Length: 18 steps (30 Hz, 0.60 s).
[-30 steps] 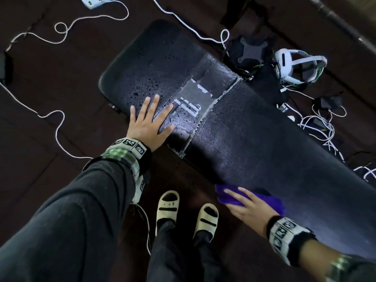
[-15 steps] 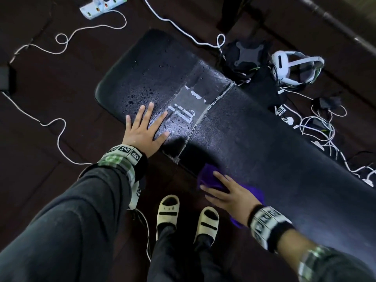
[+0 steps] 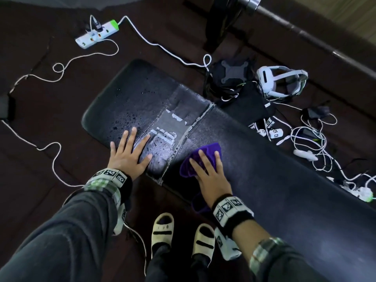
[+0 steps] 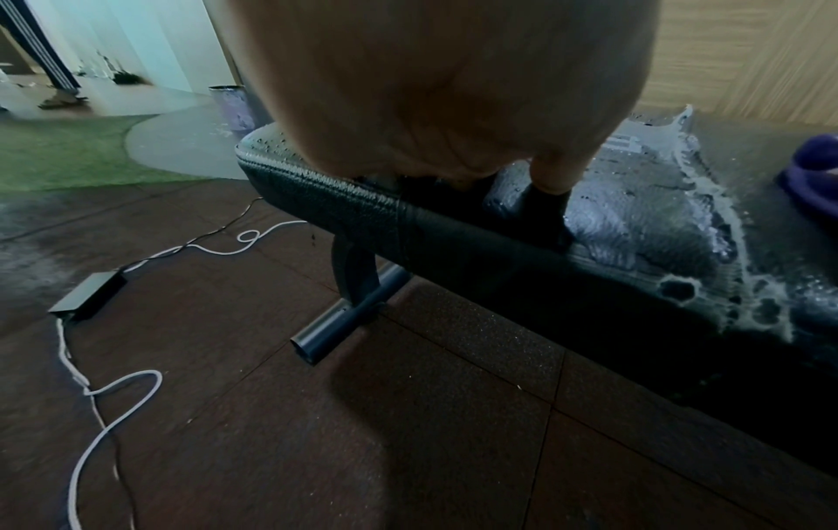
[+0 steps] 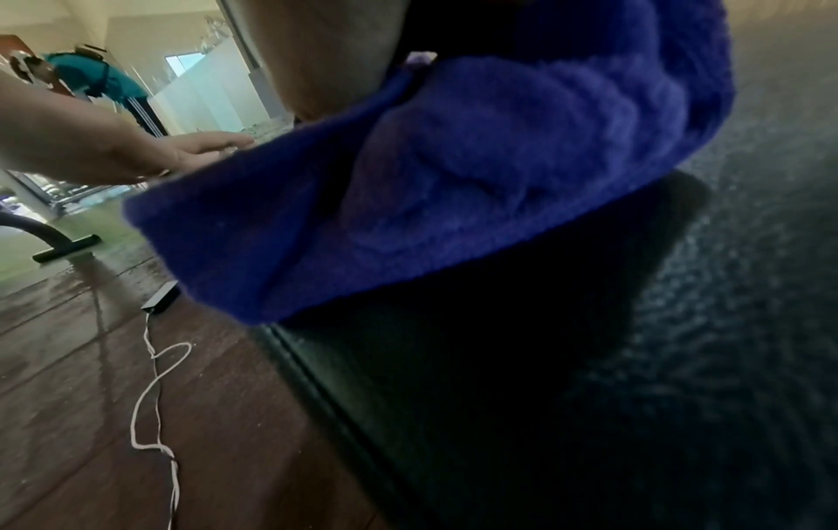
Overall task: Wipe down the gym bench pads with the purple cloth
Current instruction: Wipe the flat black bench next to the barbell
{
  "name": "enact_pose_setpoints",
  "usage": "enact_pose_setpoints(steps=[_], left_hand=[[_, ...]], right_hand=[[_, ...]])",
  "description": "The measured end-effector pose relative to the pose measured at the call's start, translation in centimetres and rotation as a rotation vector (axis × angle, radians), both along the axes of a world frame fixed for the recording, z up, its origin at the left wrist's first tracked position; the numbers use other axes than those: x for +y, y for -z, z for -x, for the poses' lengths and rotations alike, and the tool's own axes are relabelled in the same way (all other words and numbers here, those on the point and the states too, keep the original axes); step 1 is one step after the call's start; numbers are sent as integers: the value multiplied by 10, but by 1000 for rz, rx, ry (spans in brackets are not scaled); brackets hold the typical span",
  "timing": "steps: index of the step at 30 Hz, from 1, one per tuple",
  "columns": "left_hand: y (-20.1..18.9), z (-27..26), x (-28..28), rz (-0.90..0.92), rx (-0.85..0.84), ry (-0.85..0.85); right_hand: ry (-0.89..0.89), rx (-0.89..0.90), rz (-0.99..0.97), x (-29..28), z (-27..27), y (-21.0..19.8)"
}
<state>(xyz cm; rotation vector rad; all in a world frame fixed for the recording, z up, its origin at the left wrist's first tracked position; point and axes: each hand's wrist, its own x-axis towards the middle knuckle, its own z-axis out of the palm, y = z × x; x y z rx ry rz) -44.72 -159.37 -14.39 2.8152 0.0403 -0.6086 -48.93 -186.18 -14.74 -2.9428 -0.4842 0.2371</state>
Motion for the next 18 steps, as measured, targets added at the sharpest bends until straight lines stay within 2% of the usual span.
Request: enact_pose_setpoints(steps=[4,9,11,14,18], left_hand=[[-2,0,1,-7,-17,-9],[-9,-13,12,-5,-122,25],[-8,-24,20,-13,-137,-22],[-7,-42,35,-23,-26,-91],[0,-47,41,-42,70,-50]], right_hand=[[-81,-34,-12,-12,9,0],[-135,-47,-43,-25,28,1],[-156,-74,-32,-26,27,-4],[-126,-88,-56,-23,26,-3],[-40,-34,-76,-9,15,-2]])
